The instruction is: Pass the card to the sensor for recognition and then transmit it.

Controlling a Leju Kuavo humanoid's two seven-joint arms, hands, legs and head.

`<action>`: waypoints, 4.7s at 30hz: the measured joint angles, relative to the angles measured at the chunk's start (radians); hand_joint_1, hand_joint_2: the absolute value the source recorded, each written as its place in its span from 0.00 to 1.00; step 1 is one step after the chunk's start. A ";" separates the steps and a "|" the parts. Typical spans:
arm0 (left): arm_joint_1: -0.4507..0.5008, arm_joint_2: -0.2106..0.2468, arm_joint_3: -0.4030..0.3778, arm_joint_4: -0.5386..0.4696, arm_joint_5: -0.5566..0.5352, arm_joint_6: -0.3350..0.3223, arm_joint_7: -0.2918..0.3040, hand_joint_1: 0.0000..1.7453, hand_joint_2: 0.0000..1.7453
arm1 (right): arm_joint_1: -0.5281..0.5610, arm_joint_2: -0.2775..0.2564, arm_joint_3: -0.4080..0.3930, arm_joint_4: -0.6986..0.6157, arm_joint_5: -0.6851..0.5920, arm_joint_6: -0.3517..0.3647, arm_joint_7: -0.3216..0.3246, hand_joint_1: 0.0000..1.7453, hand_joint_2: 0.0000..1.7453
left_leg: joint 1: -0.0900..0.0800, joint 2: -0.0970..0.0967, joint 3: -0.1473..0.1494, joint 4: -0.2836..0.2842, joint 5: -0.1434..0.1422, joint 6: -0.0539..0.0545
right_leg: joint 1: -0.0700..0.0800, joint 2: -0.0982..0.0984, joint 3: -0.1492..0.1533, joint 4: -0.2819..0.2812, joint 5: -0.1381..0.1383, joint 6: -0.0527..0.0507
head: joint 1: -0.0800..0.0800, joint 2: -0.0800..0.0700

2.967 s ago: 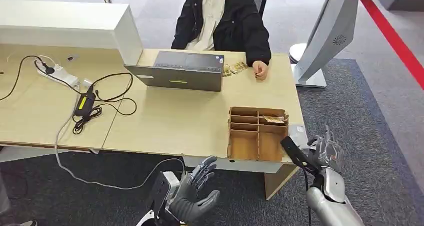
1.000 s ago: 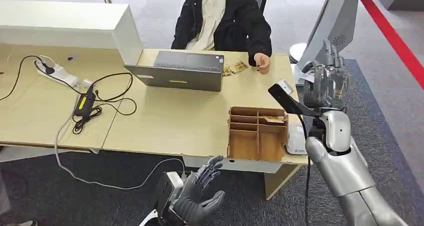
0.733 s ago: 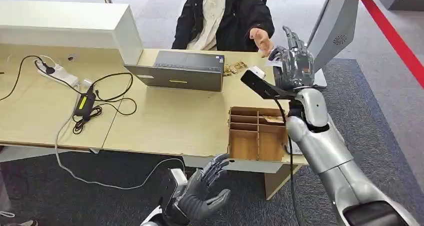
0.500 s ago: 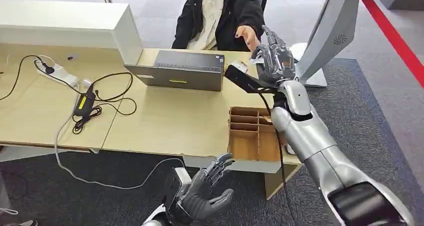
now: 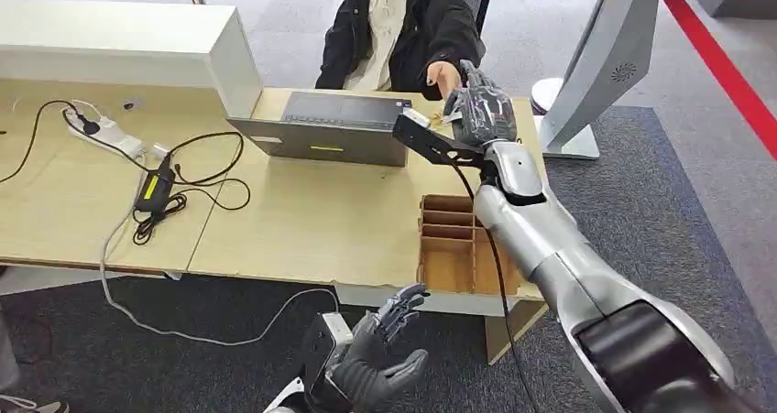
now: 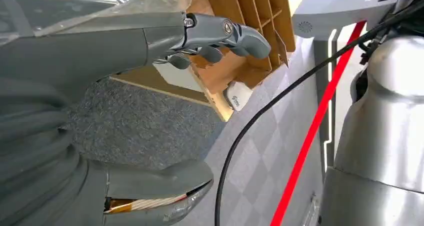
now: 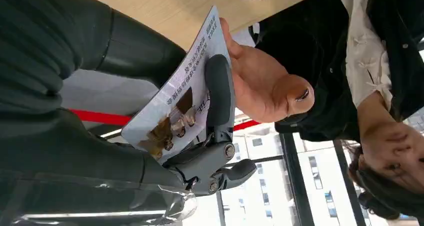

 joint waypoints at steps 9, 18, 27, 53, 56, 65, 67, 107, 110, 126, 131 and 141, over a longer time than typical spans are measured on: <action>0.012 -0.004 0.019 0.005 -0.025 -0.024 -0.002 0.00 1.00 | -0.005 0.005 0.023 0.100 -0.013 -0.017 0.026 0.00 1.00 | 0.000 0.000 0.000 0.000 0.000 0.000 | 0.000 0.000 0.000 0.000 0.000 0.000 | 0.000 0.000; 0.026 -0.007 0.039 0.006 -0.055 -0.021 0.002 0.00 1.00 | -0.005 0.004 0.032 0.122 -0.081 -0.107 -0.021 0.00 1.00 | 0.000 0.000 0.000 0.000 0.000 0.000 | 0.000 0.000 0.000 0.000 0.000 0.000 | 0.000 0.000; 0.039 -0.006 0.057 0.006 -0.059 0.024 0.002 0.00 1.00 | 0.046 -0.002 0.034 -0.012 -0.198 -0.193 -0.101 0.00 1.00 | 0.000 0.000 0.000 0.000 0.000 0.000 | 0.000 0.000 0.000 0.000 0.000 0.000 | 0.000 0.000; 0.069 0.023 0.068 -0.024 -0.021 0.064 0.028 0.00 1.00 | 0.623 -0.254 -0.002 -0.805 0.119 -0.038 0.176 0.00 1.00 | 0.000 0.000 0.000 0.000 -0.001 0.000 | 0.000 0.000 -0.001 -0.001 0.000 0.000 | 0.000 0.000; 0.068 0.023 0.067 -0.025 -0.021 0.058 0.029 0.00 1.00 | 0.636 -0.263 -0.011 -0.825 0.164 -0.035 0.187 0.00 1.00 | 0.000 0.000 0.000 0.000 -0.001 0.000 | 0.000 0.000 -0.001 -0.001 0.000 0.000 | 0.000 0.000; 0.060 0.023 0.059 -0.025 -0.013 0.032 0.043 0.00 1.00 | 0.658 -0.274 -0.050 -0.813 0.275 0.008 0.212 0.00 1.00 | 0.000 0.000 0.000 0.000 -0.001 0.000 | 0.000 0.000 -0.001 -0.001 0.000 0.000 | 0.000 0.000; 0.057 0.022 0.056 -0.025 -0.011 0.027 0.043 0.00 1.00 | 0.660 -0.275 -0.056 -0.799 0.277 0.014 0.214 0.00 1.00 | 0.000 0.000 0.000 0.000 -0.001 0.000 | 0.000 0.000 -0.001 -0.001 0.000 0.000 | 0.000 0.000; 0.010 0.052 -0.001 -0.033 0.048 0.013 0.045 0.00 1.00 | 0.580 -0.232 -0.074 -0.477 0.216 -0.050 0.164 0.00 1.00 | 0.000 0.000 -0.002 0.000 -0.001 0.000 | 0.000 0.000 -0.002 -0.001 0.000 0.000 | 0.000 0.000; 0.010 0.053 -0.003 -0.033 0.049 0.013 0.045 0.00 1.00 | 0.578 -0.229 -0.074 -0.471 0.217 -0.050 0.164 0.00 1.00 | 0.000 0.000 -0.002 0.000 -0.001 0.000 | 0.000 0.000 -0.002 -0.001 0.000 0.000 | 0.000 0.000; 0.010 0.055 -0.006 -0.033 0.038 0.022 0.046 0.00 1.00 | 0.570 -0.226 -0.085 -0.462 0.204 -0.053 0.144 1.00 1.00 | 0.000 0.000 -0.002 0.000 -0.001 0.000 | 0.000 0.000 -0.002 -0.001 0.000 0.000 | 0.000 0.000; 0.010 0.055 -0.006 -0.033 0.033 0.022 0.047 0.00 1.00 | 0.567 -0.224 -0.095 -0.462 0.206 -0.061 0.138 1.00 1.00 | 0.000 0.000 -0.002 0.000 -0.001 0.000 | 0.000 0.000 -0.002 -0.001 0.000 0.000 | 0.000 0.000; 0.017 0.055 -0.006 -0.033 0.019 0.018 0.046 0.00 1.00 | 0.558 -0.218 -0.109 -0.462 0.209 -0.071 0.120 1.00 1.00 | 0.000 0.000 -0.002 0.000 -0.001 0.000 | 0.000 0.000 -0.002 -0.001 0.000 0.000 | 0.000 0.000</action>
